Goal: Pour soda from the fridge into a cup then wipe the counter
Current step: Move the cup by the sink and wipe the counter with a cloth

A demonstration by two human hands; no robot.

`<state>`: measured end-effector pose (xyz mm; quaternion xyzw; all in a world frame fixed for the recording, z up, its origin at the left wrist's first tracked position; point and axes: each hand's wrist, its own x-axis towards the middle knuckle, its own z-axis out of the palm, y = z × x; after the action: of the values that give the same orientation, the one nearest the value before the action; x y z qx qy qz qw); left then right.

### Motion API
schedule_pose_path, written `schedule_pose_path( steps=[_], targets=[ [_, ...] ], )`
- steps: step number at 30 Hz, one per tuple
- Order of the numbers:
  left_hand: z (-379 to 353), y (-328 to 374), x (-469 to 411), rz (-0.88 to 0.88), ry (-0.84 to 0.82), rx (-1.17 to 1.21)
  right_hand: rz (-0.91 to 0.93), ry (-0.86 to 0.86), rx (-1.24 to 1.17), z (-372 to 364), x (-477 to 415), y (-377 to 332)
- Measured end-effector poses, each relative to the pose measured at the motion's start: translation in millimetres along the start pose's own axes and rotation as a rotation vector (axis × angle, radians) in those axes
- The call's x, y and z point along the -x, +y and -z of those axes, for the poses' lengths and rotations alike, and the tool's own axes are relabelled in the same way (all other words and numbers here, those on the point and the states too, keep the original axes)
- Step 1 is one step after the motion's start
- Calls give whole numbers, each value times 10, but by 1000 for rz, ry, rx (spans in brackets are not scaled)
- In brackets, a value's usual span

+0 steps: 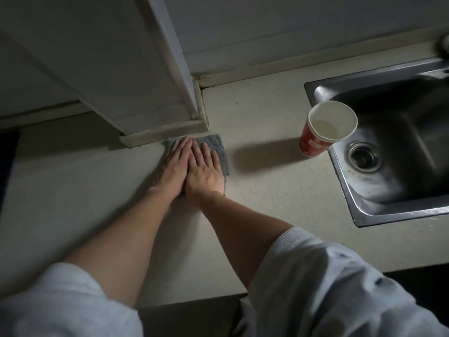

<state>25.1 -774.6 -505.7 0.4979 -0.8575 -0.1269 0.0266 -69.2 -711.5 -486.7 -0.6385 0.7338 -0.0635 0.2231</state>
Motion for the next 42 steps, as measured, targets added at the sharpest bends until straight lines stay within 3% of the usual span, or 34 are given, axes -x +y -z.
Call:
schedule_pose_path(
  steps=[9, 17, 29, 36, 42],
  targets=[
    [-138, 830, -85, -201, -7, -71, -160, 143, -112, 109, 423, 644],
    [-362, 1617, 163, -179, -71, -111, -118, 142, -30, 285, 969, 1341],
    [-779, 2944, 327, -144, 51, -148, -37, 131, 12, 563, 1617, 2559],
    [-870, 3049, 380, -95, 114, -124, -5, 91, 44, 583, 1654, 2655],
    [-908, 2897, 715, 50, 160, -35, 146, 10, 136, 552, 1760, 2470]
  ],
)
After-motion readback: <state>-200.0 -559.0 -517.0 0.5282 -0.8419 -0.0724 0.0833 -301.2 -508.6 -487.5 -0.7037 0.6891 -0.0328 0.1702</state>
